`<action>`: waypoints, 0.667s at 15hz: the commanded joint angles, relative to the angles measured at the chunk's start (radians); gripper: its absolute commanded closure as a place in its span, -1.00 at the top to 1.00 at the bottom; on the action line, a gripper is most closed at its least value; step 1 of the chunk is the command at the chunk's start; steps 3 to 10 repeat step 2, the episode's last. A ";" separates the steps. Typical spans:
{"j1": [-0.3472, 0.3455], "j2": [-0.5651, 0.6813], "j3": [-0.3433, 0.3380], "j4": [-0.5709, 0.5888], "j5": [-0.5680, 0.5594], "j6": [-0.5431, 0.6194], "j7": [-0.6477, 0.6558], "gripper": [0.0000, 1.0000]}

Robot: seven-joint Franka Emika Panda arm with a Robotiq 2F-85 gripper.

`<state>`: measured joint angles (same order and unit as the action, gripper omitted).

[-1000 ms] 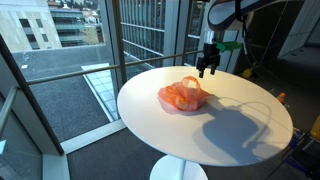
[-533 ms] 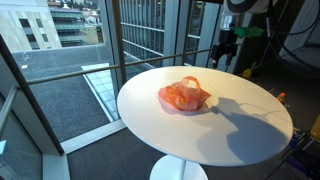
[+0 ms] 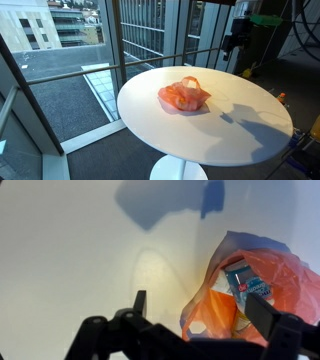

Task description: Put the blue and and white container in the plastic bag.

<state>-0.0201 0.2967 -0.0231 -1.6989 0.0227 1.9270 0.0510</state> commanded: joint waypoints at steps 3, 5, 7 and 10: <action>0.000 -0.005 0.000 -0.004 0.000 -0.002 0.000 1.00; 0.000 -0.005 0.000 -0.004 0.000 -0.002 0.000 1.00; 0.000 -0.005 0.000 -0.004 0.000 -0.002 0.000 1.00; 0.000 -0.005 0.000 -0.004 0.000 -0.002 0.000 1.00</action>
